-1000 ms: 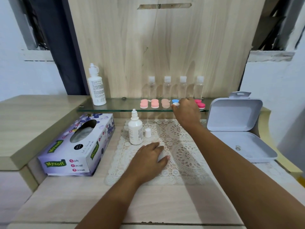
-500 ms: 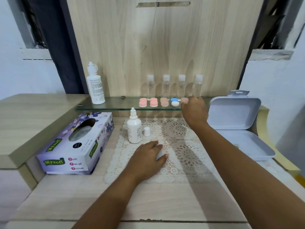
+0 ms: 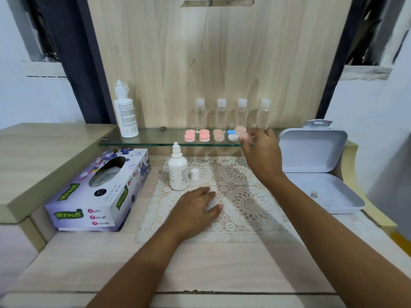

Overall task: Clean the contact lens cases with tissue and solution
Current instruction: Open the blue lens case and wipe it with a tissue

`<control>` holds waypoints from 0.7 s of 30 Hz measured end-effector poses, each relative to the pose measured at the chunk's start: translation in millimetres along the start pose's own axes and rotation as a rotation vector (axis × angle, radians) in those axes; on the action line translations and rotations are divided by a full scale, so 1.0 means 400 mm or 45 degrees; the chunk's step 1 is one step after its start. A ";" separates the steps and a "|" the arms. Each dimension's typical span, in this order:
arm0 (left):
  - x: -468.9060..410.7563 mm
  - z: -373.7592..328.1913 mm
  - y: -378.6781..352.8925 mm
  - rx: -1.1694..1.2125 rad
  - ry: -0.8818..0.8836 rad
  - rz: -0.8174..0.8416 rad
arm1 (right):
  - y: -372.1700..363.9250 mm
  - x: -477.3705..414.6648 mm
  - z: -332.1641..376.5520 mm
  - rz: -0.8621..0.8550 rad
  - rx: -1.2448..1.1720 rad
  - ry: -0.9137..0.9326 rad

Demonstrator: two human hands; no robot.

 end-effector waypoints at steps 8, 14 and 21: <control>-0.002 0.000 0.011 0.286 0.056 -0.078 | 0.008 0.185 -0.037 0.349 -0.081 0.137; 0.000 0.004 0.011 0.306 0.016 -0.063 | -0.023 0.250 -0.062 0.562 -0.066 0.118; -0.004 0.006 0.008 0.260 -0.065 -0.064 | -0.029 0.257 -0.064 0.647 -0.023 0.150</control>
Point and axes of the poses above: each hand's wrist, its own x-axis away from the middle knuckle, its own y-axis out of the back of the hand, z = x × y, the point moved 2 cm from there along -x, towards the middle knuckle, and after that the axes turned 6 degrees about x, right-handed, at the moved point
